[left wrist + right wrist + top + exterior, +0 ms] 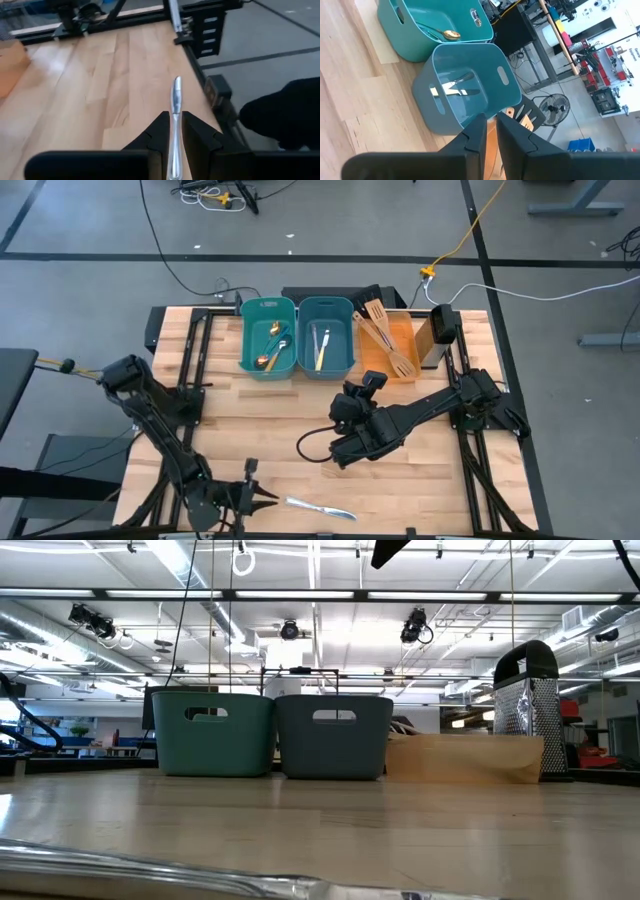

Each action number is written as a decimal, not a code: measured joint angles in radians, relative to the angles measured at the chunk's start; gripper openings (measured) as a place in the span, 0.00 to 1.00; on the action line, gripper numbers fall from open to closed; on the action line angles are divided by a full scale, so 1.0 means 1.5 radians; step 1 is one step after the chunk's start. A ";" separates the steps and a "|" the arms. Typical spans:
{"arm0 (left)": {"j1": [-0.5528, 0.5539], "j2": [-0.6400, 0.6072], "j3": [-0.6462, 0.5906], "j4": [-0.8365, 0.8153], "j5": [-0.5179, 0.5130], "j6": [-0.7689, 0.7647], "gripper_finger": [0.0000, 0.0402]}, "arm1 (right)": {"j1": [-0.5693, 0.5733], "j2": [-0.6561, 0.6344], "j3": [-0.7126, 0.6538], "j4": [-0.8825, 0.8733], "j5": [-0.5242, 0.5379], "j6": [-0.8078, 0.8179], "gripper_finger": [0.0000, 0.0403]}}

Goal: Pick & Place Kitchen Items
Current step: Put the silver table knife into the blue bin

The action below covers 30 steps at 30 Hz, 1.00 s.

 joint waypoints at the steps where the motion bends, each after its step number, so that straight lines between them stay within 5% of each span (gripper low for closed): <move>1: -0.003 0.007 0.000 0.005 -0.010 -0.004 0.14 | 0.000 0.000 0.000 0.001 0.000 0.000 0.13; 21: -0.025 0.149 -0.001 0.158 -0.081 -0.066 0.14 | 0.000 0.000 0.000 0.028 -0.018 -0.004 0.13; 30: -0.031 0.156 -0.152 0.403 -0.059 -0.111 0.14 | 0.000 0.000 0.000 0.036 -0.018 -0.017 0.13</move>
